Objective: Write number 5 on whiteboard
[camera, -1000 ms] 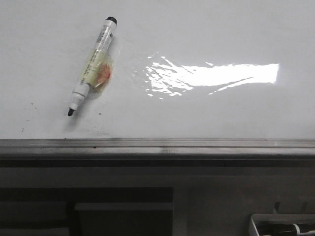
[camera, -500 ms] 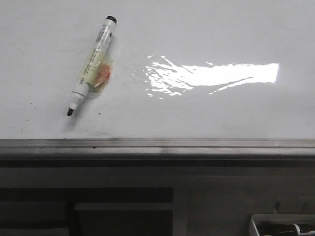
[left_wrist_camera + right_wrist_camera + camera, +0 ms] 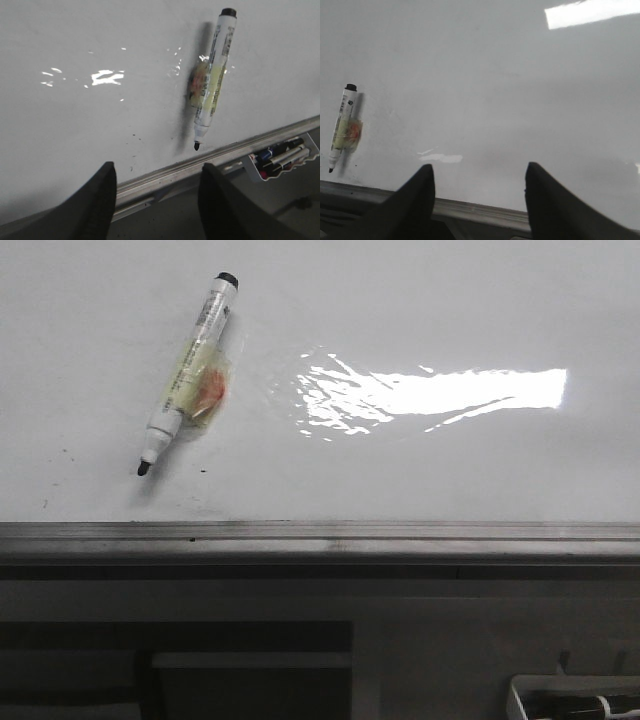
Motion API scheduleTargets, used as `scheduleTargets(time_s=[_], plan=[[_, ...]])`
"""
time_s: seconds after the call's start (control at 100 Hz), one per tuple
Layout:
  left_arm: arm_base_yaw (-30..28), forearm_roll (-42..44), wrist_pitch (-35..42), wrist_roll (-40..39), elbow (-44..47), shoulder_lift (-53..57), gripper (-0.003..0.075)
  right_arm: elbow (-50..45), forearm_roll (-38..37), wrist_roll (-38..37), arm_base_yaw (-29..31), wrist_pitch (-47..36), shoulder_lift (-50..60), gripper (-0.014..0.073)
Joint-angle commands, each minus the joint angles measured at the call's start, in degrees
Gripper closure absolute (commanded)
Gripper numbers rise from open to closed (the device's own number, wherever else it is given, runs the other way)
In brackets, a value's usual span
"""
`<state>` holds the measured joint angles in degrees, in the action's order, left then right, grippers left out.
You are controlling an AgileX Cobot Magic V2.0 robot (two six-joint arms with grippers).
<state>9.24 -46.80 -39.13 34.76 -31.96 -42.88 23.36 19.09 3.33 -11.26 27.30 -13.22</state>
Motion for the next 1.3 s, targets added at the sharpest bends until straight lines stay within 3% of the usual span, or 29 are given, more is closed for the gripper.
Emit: scheduleTargets(time_s=[0.0, 0.35, 0.43, 0.56, 0.82, 0.98, 1.15, 1.29], plan=[[3.1, -6.0, 2.3, 5.1, -2.8, -4.5, 0.0432, 2.0, 0.0, 0.9, 0.1, -3.8, -1.1, 0.0207], [20.6, -4.1, 17.5, 5.0, -7.1, -13.7, 0.0433, 2.0, 0.0, 0.9, 0.1, -3.8, -1.1, 0.0207], [23.8, -4.1, 19.5, 5.0, -7.4, -16.4, 0.0396, 2.0, 0.0, 0.9, 0.1, -3.7, -1.1, 0.0207], [26.5, -4.1, 23.5, 4.8, -7.4, -20.2, 0.0324, 2.0, 0.0, 0.9, 0.1, -3.7, -1.1, 0.0207], [26.6, -4.1, 29.5, 4.8, -7.4, -25.3, 0.0339, 2.0, 0.0, 0.9, 0.1, -3.7, -1.1, 0.0207], [26.6, -4.1, 31.5, 4.8, -7.4, -27.3, 0.0450, 2.0, 0.0, 0.9, 0.1, -3.7, -1.1, 0.0207], [26.6, -3.9, 31.4, 4.8, -7.4, -28.0, 0.0745, 2.2, 0.0, 2.1, 0.1, -3.8, -1.1, 0.0207], [26.6, -3.1, 30.4, 5.0, -7.4, -28.0, 0.0741, 3.7, 0.3, 5.7, 0.1, -2.6, -2.3, 0.0207]])
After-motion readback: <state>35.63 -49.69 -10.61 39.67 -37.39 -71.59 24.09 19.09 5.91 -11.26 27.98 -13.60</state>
